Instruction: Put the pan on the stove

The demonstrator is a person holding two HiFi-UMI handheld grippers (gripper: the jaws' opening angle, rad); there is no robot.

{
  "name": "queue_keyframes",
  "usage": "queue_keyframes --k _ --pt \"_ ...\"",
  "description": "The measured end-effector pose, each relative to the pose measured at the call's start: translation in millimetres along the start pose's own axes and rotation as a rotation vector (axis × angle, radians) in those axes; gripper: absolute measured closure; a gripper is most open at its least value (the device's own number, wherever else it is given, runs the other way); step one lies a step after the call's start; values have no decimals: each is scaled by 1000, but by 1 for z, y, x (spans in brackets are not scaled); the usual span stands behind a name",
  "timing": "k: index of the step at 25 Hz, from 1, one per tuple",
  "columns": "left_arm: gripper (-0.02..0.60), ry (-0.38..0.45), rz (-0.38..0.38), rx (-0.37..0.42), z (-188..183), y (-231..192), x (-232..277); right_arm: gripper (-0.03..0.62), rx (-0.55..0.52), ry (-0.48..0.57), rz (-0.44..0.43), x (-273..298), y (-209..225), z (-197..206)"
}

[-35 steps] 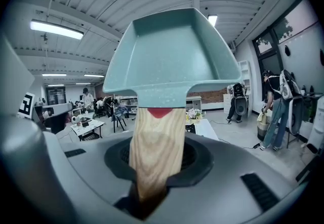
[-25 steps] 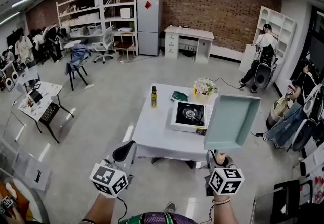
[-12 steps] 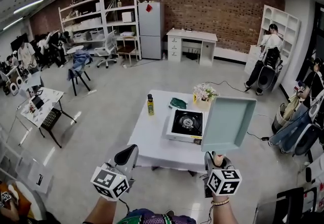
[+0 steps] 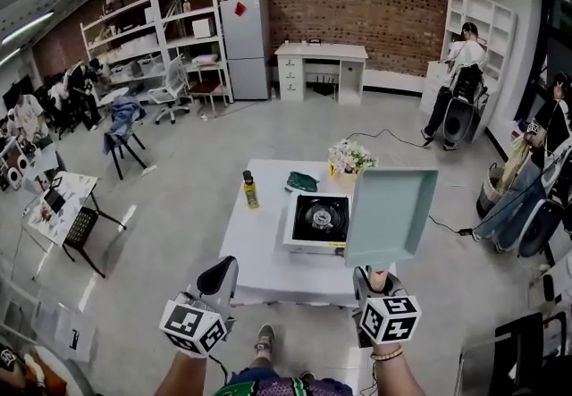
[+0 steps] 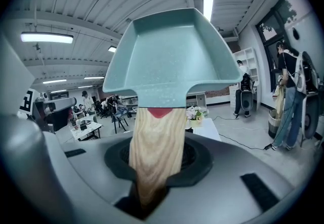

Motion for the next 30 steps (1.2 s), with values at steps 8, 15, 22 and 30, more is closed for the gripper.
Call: queue_keyframes --k 8,15,22,30 --pt "563 3 90 -2 11 -71 73 494 13 10 94 61 -2 -33" --pt "563 28 154 -7 9 -141 127 494 7 45 169 120 -18 -71" --pt "563 27 224 -20 10 -197 164 494 5 34 202 175 -43 -88" --pt "563 41 280 -16 5 -237 192 494 0 36 241 202 -63 -101"
Point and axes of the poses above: the fingertips, and each gripper's own axes: x forward along the fingers, y to its right, z out of its underside, the point moved 5 cm from there along -x, backward along the fingers, and after that the axes turned 8 degrees about z, right-handed, at the moved point
